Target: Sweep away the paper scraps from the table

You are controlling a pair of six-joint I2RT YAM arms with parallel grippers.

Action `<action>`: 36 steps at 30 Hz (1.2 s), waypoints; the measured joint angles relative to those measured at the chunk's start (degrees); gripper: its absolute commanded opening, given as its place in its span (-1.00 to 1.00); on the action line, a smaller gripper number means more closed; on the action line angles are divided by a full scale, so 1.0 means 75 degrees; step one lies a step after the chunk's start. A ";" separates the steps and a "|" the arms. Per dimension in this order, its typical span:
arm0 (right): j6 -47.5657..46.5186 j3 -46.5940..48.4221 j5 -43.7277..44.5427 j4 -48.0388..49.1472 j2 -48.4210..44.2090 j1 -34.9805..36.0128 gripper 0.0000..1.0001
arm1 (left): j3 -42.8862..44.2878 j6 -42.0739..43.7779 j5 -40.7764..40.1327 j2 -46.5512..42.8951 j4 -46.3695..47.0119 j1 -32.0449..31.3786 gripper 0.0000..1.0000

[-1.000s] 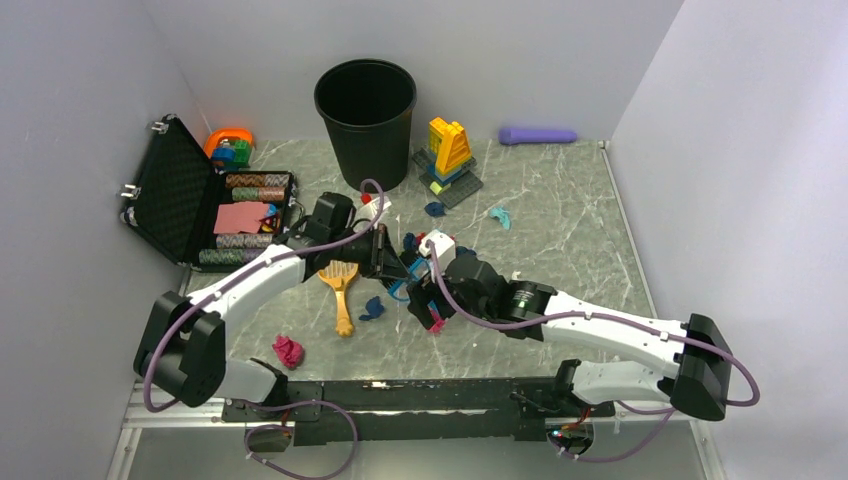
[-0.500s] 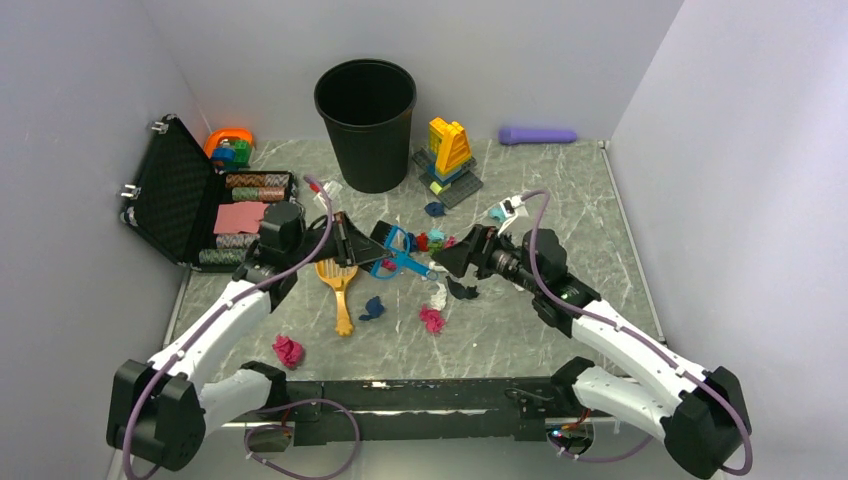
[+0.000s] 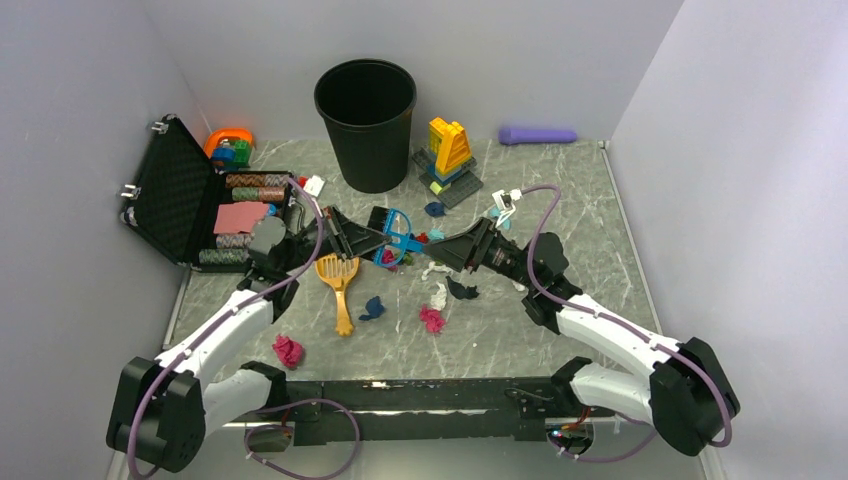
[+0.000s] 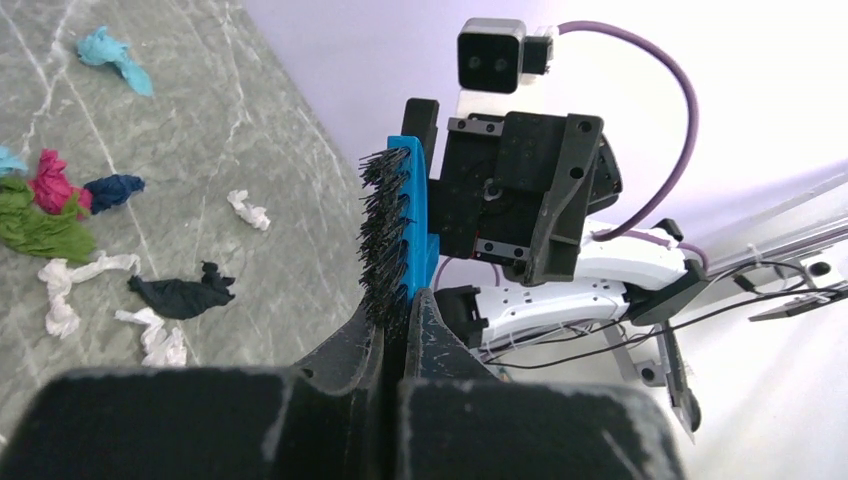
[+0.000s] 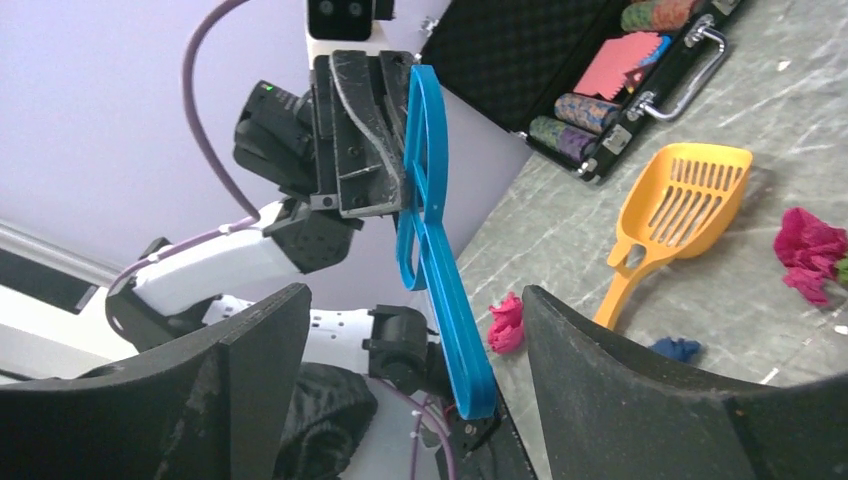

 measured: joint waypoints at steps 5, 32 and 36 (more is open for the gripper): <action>0.0219 -0.0079 -0.0105 0.0449 0.0117 0.0006 0.20 | -0.0073 -0.0449 -0.0026 0.0204 0.0731 0.0003 -1.00; 0.0143 -0.0073 0.0146 0.0621 0.0411 0.0423 -0.23 | -0.0073 -0.0606 0.0035 0.0344 0.1017 -0.0119 -1.00; 0.0108 -0.0073 0.0245 0.0621 0.0303 0.0423 -0.29 | -0.0073 -0.0595 0.0035 0.0341 0.0997 -0.0119 -1.00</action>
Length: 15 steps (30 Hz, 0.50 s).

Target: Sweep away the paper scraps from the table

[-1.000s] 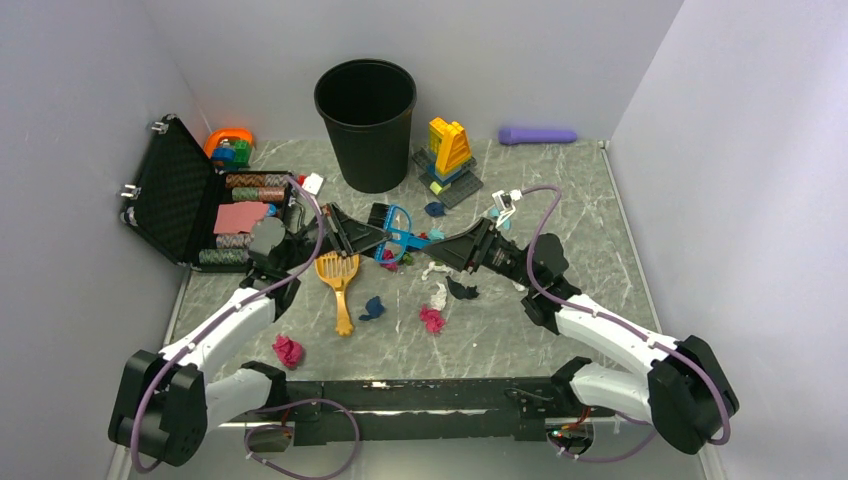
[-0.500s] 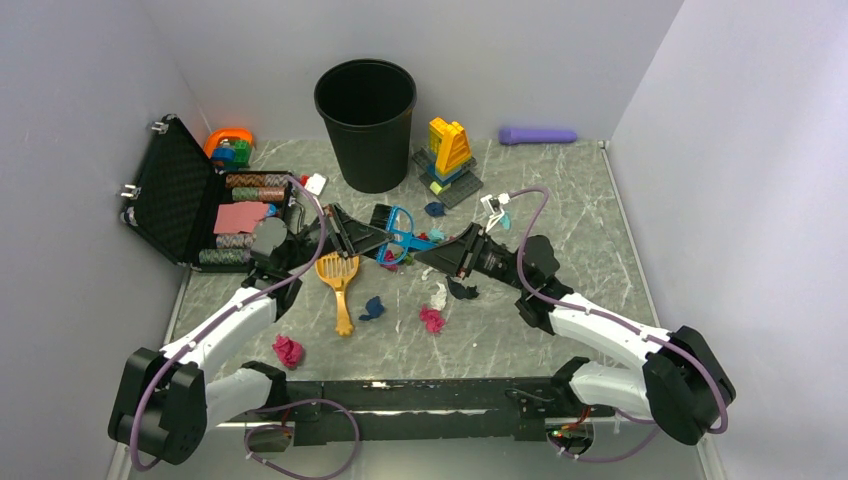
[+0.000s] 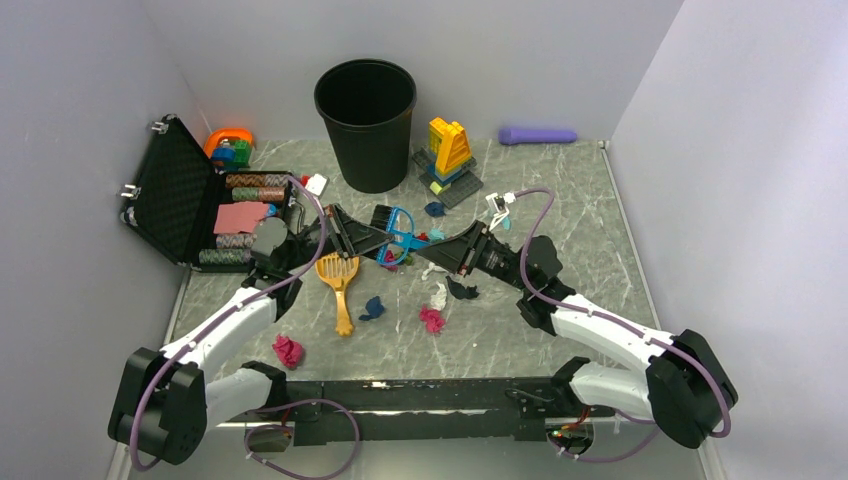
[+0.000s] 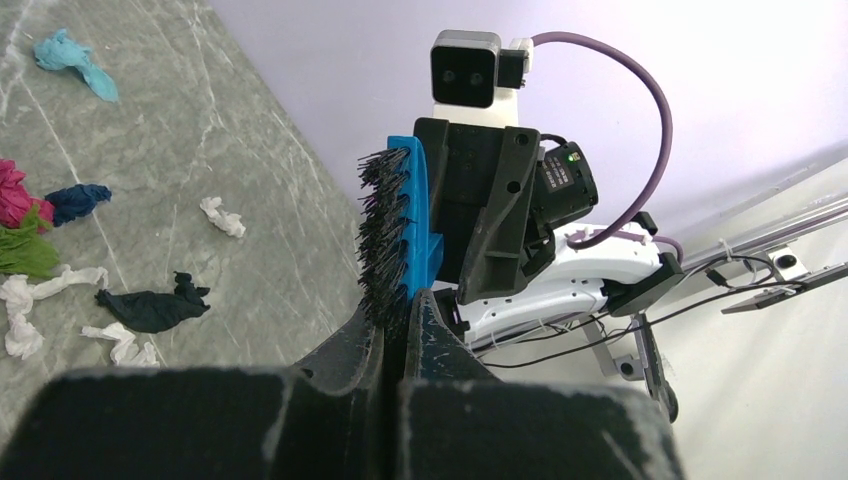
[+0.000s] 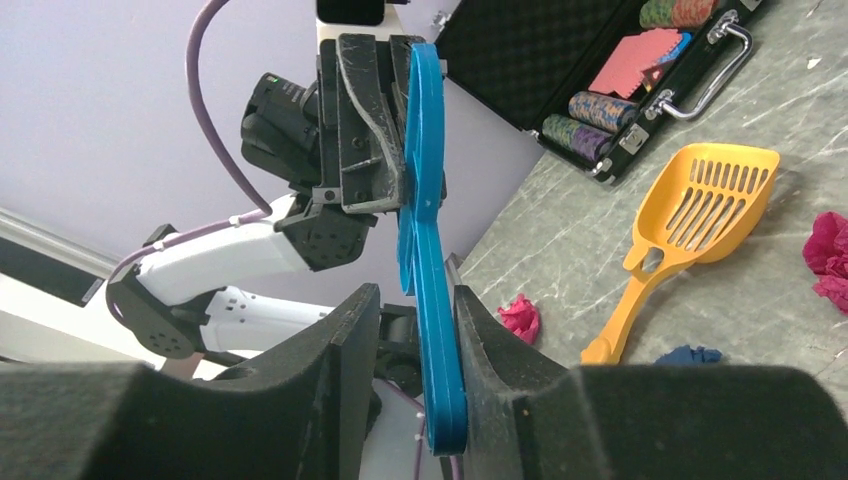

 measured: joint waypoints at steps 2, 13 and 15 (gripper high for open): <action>-0.0017 0.0000 0.0035 0.0003 -0.0003 0.0000 -0.40 | 0.0000 0.0000 0.0003 -0.0012 0.0000 0.0000 -1.00; -0.0015 0.0000 0.0125 0.0012 0.0009 0.0000 -0.49 | 0.0000 0.0041 0.0003 -0.0166 -0.0073 -0.0003 -1.00; -0.0020 0.0000 0.0131 0.0009 0.0006 0.0006 -0.47 | 0.0000 0.0044 0.0003 -0.0184 -0.0096 -0.0003 -1.00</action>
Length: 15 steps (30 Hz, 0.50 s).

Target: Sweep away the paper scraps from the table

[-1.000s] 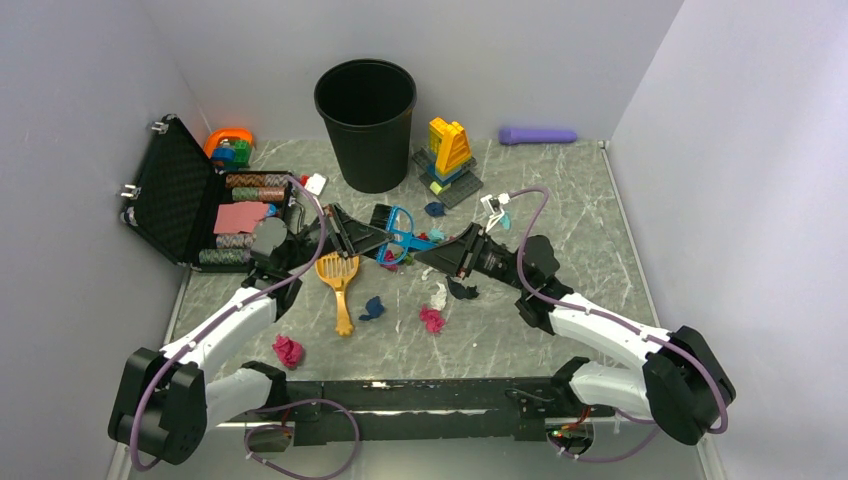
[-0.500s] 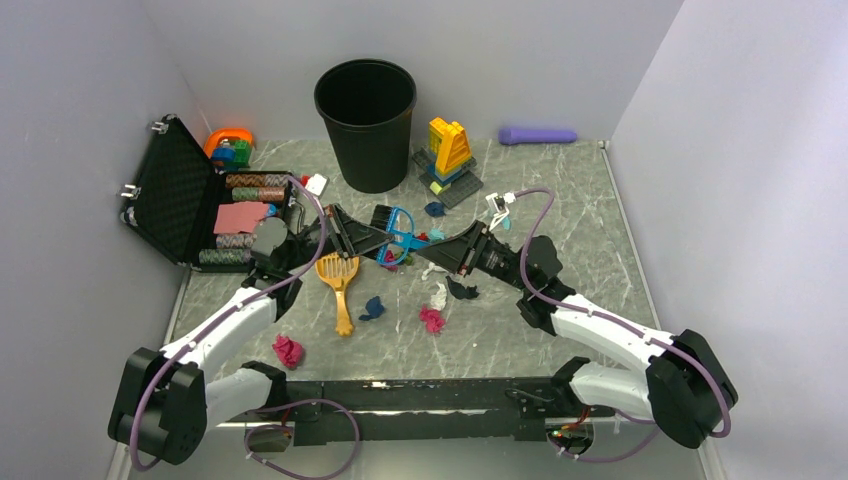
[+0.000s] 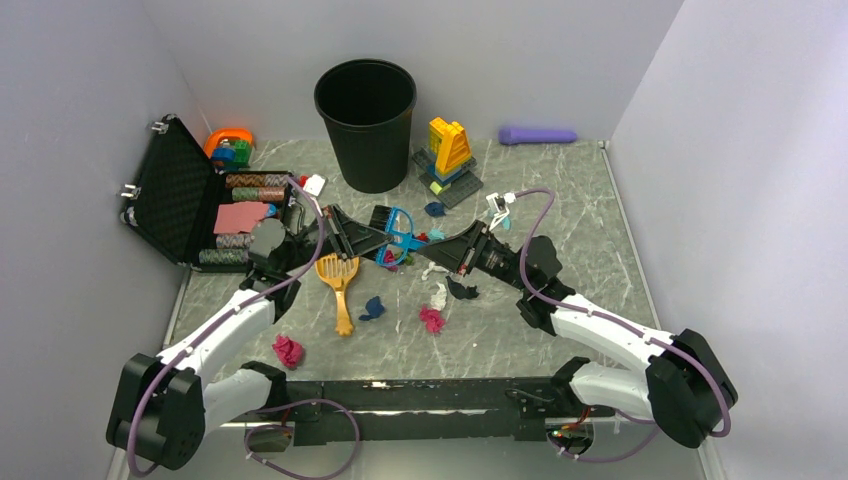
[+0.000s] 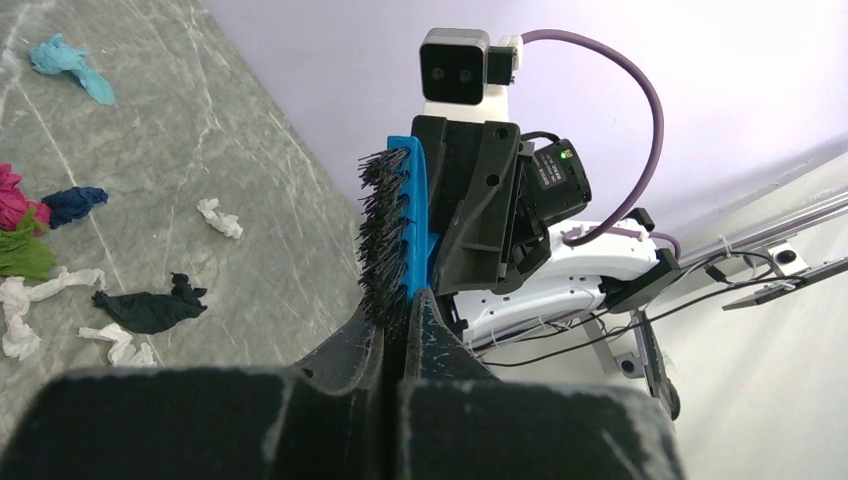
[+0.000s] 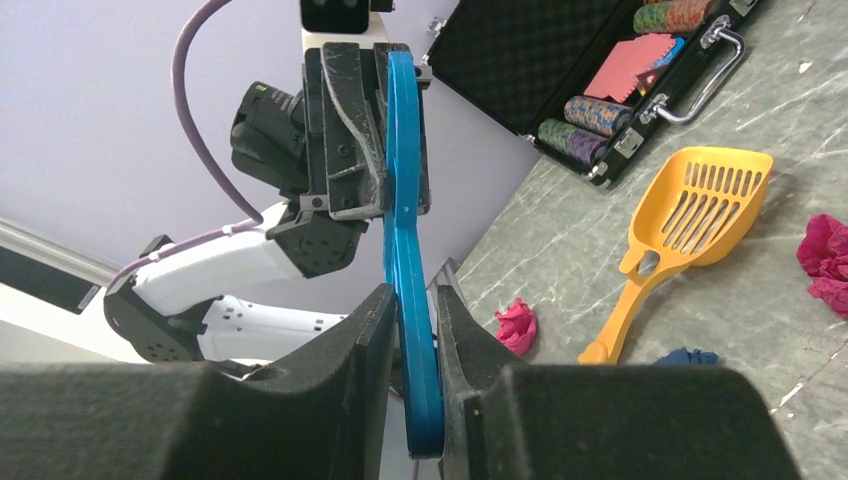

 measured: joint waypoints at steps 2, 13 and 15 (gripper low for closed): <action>0.0000 0.0000 0.0032 -0.0003 -0.0009 0.0000 -0.47 | -0.0003 0.0000 0.0003 -0.0020 -0.0032 0.0000 -1.00; -0.0017 -0.0003 0.0181 -0.0009 -0.0137 0.0000 -0.97 | -0.0029 -0.0015 0.0052 -0.0032 -0.0023 0.0000 -1.00; 0.0006 -0.0003 0.0178 -0.0003 -0.0137 0.0000 -1.00 | -0.0038 -0.0020 0.0055 -0.0029 -0.0023 0.0000 -1.00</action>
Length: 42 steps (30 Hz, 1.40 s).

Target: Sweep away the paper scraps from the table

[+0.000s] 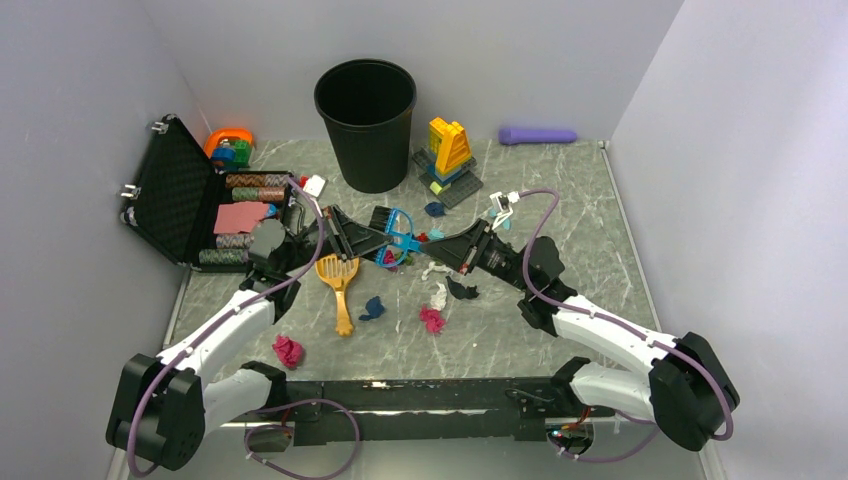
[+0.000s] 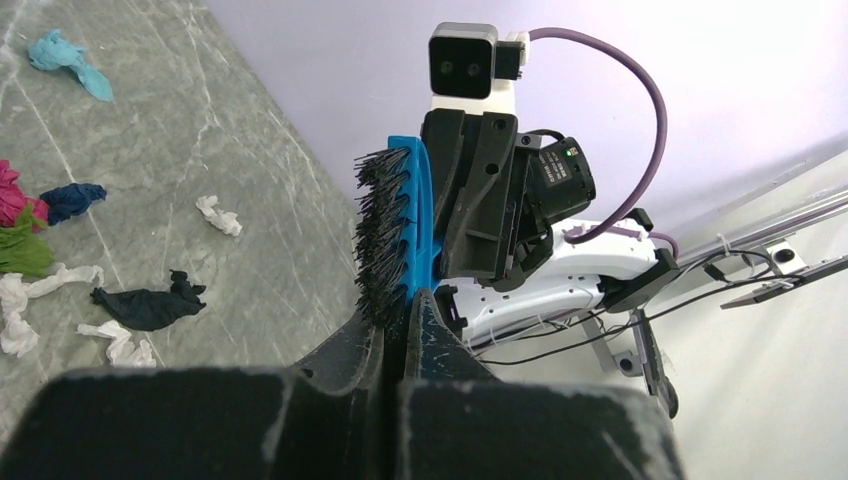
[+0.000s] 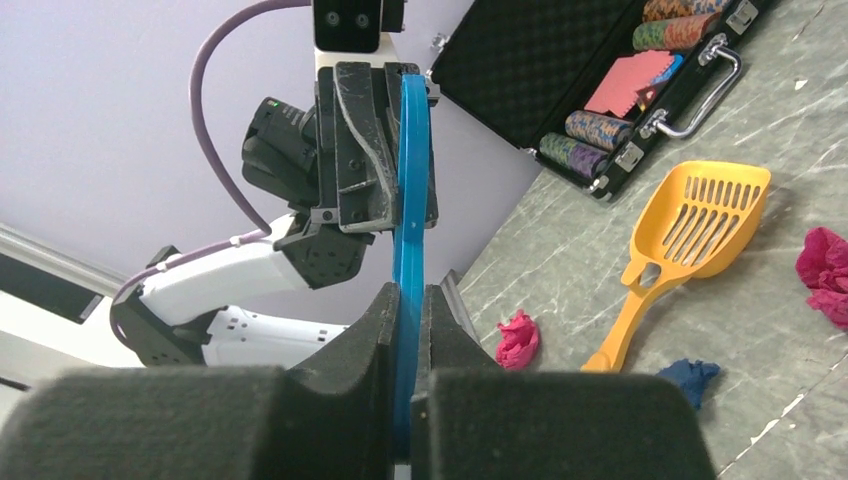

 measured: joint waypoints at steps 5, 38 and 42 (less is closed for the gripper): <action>0.0023 0.0000 0.0000 -0.0035 0.0000 0.0000 -1.00 | -0.0003 0.0017 -0.0003 -0.0003 -0.0009 0.0000 -0.38; -0.2602 0.4045 0.2072 -0.7309 0.2285 0.1419 -1.00 | 0.2553 0.4185 -0.7242 -0.1043 -1.1870 -0.0265 0.83; -0.2600 0.3716 0.3086 -0.8067 0.1288 0.0801 -1.00 | 0.1641 0.3652 -0.7787 -0.0901 -1.1605 -0.1676 0.82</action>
